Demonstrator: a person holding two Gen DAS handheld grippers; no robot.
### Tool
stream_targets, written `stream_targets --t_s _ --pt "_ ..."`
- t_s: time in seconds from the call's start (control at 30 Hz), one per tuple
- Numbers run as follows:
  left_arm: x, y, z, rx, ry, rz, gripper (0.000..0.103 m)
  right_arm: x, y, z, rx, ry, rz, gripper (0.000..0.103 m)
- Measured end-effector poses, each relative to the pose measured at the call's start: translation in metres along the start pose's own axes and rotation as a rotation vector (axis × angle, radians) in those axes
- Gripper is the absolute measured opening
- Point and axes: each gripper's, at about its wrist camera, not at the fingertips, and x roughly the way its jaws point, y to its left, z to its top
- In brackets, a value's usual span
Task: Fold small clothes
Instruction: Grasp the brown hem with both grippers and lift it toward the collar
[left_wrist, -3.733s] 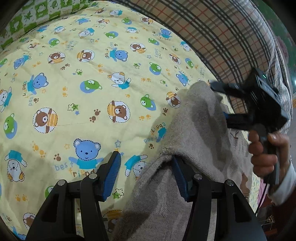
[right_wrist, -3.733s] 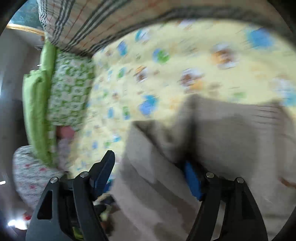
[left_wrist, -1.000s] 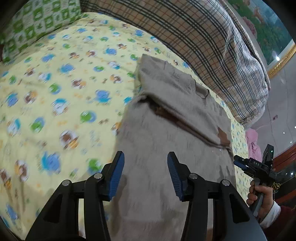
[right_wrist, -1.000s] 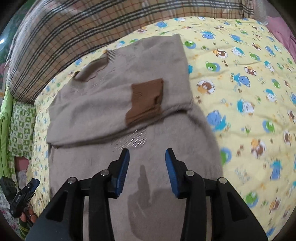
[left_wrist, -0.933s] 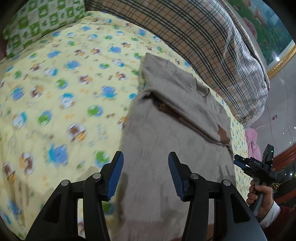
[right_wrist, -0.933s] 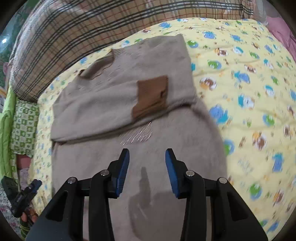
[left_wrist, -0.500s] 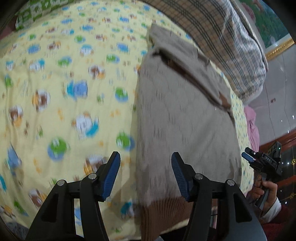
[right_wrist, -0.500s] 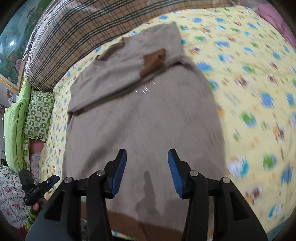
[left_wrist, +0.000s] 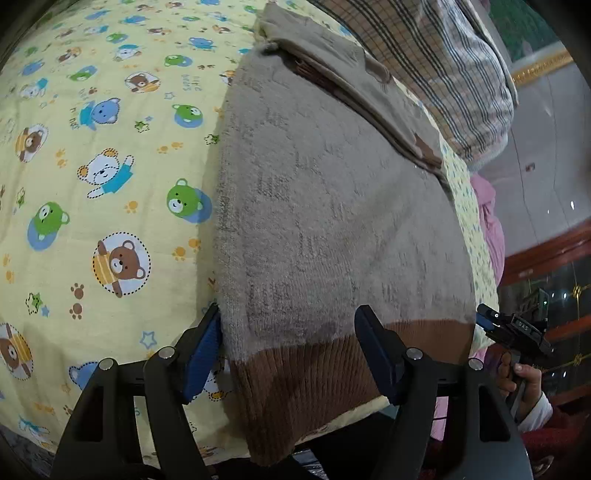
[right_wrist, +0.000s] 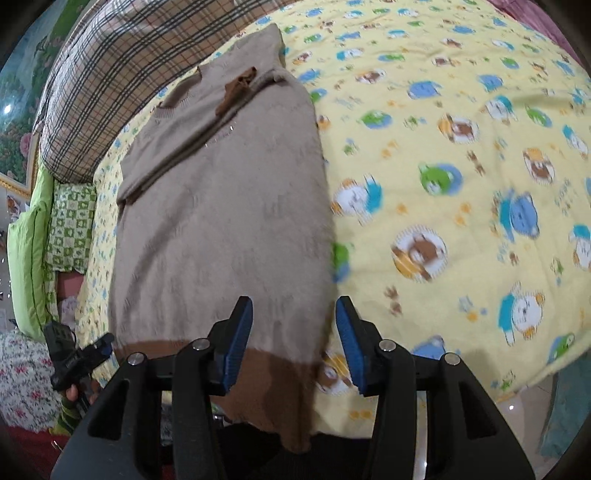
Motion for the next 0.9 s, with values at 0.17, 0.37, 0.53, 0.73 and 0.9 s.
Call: stream_targets --t_s 0.17,0.37,0.53,0.73,0.9 --pt "0.003 -0.003 0.002 0.025 0.032 -0.011 0.069 0.008 -0.007 -0.017 -0.008 0.019 0.044 0.048" --pt "0.012 0.000 -0.006 -0.006 0.083 -0.060 0.032 0.020 0.005 -0.034 -0.087 0.085 0.148 0.038" --pt "0.022 0.003 -0.008 -0.006 0.118 -0.099 0.018 0.036 0.003 -0.035 -0.062 0.112 0.190 0.010" --pt "0.018 0.010 -0.009 -0.006 0.113 -0.154 0.009 0.011 -0.014 -0.040 -0.009 0.072 0.267 0.008" --pt "0.004 -0.002 -0.002 -0.029 0.034 -0.269 0.008 0.010 -0.004 -0.028 -0.013 0.085 0.326 0.008"
